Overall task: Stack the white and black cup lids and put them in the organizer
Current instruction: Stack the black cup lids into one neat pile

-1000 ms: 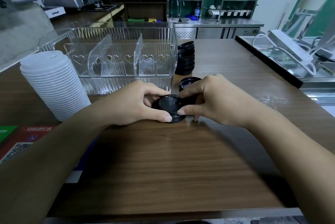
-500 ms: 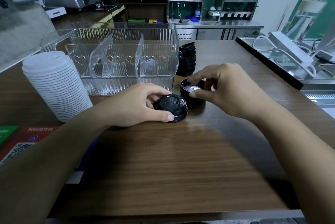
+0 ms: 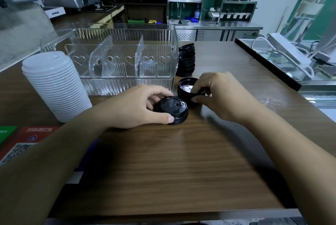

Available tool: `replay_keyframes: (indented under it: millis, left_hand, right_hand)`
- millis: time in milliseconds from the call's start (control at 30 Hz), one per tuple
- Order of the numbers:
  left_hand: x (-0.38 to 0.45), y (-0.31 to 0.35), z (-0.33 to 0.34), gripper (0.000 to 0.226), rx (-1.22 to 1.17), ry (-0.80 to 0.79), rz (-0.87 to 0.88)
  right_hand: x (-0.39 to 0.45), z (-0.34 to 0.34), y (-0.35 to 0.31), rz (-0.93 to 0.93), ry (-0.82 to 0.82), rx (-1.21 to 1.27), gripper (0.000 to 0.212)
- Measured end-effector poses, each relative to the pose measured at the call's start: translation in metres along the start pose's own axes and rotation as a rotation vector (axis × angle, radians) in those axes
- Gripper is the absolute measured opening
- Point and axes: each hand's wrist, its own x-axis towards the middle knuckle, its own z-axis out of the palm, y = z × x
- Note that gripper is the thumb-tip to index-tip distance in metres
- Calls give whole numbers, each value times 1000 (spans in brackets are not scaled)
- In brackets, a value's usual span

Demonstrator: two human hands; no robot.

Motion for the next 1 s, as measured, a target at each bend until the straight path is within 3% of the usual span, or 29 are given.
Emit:
replay_keyframes:
  millis: [200, 400, 567, 667, 1000]
  left_hand:
    - [-1, 2, -2, 61, -8, -7, -14]
    - [-2, 5, -2, 62, -19, 4, 1]
    - [-2, 5, -3, 63, -26, 9, -1]
    - [-4, 8, -3, 66, -42, 55, 10]
    - [-3, 12, 1, 46, -67, 249, 118]
  right_hand:
    - [-1, 1, 0, 45, 12, 68, 19]
    - [-1, -2, 0, 31, 10, 119, 8]
    - [0, -2, 1, 55, 14, 118, 12]
    - [-1, -4, -1, 50, 34, 179, 12]
    - [-2, -13, -2, 113, 54, 376, 15]
